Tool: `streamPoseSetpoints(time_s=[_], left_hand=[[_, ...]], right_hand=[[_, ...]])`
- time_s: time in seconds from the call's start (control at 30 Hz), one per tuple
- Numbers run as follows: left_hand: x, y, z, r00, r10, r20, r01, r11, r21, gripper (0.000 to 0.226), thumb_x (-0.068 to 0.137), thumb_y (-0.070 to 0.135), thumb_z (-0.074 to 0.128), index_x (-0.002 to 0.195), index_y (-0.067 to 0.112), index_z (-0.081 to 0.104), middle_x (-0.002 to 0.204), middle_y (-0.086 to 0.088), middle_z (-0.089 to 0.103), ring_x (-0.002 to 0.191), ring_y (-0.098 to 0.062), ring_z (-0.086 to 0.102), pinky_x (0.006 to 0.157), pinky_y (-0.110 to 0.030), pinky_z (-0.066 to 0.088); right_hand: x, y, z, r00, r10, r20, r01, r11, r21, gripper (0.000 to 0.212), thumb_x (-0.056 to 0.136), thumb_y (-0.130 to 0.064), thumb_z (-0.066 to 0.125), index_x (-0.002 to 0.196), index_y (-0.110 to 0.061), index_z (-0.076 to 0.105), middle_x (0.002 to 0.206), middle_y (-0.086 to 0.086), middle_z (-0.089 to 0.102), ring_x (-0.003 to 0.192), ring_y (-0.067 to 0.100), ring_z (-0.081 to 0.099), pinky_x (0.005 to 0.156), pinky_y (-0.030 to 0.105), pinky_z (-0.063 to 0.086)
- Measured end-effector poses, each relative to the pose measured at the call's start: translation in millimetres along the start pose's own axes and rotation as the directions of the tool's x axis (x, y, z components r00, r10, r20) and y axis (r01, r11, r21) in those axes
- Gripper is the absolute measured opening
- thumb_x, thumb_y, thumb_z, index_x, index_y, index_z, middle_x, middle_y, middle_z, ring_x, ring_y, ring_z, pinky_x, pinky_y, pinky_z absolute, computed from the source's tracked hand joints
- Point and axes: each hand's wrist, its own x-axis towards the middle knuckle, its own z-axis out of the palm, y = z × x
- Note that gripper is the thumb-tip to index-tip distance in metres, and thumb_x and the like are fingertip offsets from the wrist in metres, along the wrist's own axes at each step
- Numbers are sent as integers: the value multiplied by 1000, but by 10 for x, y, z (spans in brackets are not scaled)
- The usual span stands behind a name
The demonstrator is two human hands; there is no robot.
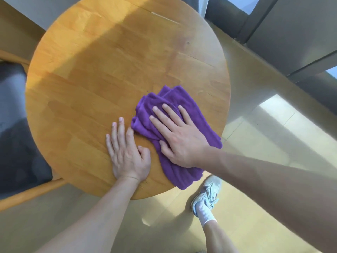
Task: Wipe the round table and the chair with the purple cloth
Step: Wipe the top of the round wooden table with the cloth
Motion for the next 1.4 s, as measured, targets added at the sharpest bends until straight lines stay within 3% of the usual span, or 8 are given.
streamPoseSetpoints(time_s=[0.17,0.3,0.5,0.7,0.83,1.0,1.2,1.4], left_hand=[[3,35,-22,1000,-8,11,8,1000,-17,82,73,19,47,155,13,38,169,-11,23,158,-29,13,127,-56,10],[3,43,-15,1000,-18,18,18,1000,-15,82,74,19,47,155,14,37,170,-10,22,159,-29,12,127,-55,8],[1,24,-29,1000,-8,14,8,1000,-11,82,74,19,46,156,15,37,170,-9,22,159,-28,11,127,-55,9],[-4,15,-13,1000,4,-6,-4,1000,-13,72,72,18,46,143,6,46,168,-12,25,158,-30,16,126,-57,13],[1,11,-7,1000,-13,-3,13,1000,-16,82,73,20,46,154,14,39,169,-8,23,159,-27,13,128,-53,10],[6,33,-22,1000,-19,11,19,999,-34,79,76,20,44,155,16,37,169,-8,23,159,-27,12,128,-53,8],[-19,47,-34,1000,-25,8,25,999,-39,79,75,23,39,154,15,38,169,-9,25,159,-26,13,128,-53,9],[26,47,-29,999,-25,24,25,1000,17,81,73,25,37,152,11,38,167,-13,26,157,-33,16,126,-57,13]], right_hand=[[327,856,-359,959,-272,76,273,962,0,69,88,-38,48,153,-20,42,164,0,32,154,23,22,126,48,12],[457,833,-394,983,143,-118,-141,990,26,67,89,-40,44,153,-22,42,164,-3,31,154,22,21,126,46,11],[507,-25,-95,793,567,-221,-550,824,137,72,89,-36,41,158,-19,31,169,-1,18,157,24,9,125,51,5],[170,26,-35,999,27,-44,-27,1000,14,69,91,-37,34,157,-15,33,168,5,22,156,28,13,125,55,5],[241,753,-308,941,-321,108,326,945,-27,69,87,-36,40,155,-22,38,166,-1,28,155,23,18,126,50,7],[440,1185,-547,994,80,-70,-82,996,-24,68,89,-42,40,155,-25,37,166,-5,27,155,21,18,126,47,7],[447,438,-239,725,630,-279,-604,776,181,70,91,-38,41,158,-21,32,168,-1,21,156,23,11,126,51,5],[465,343,-207,909,393,-142,-380,919,109,68,94,-40,33,160,-28,24,170,-4,11,157,23,1,124,55,-5]])
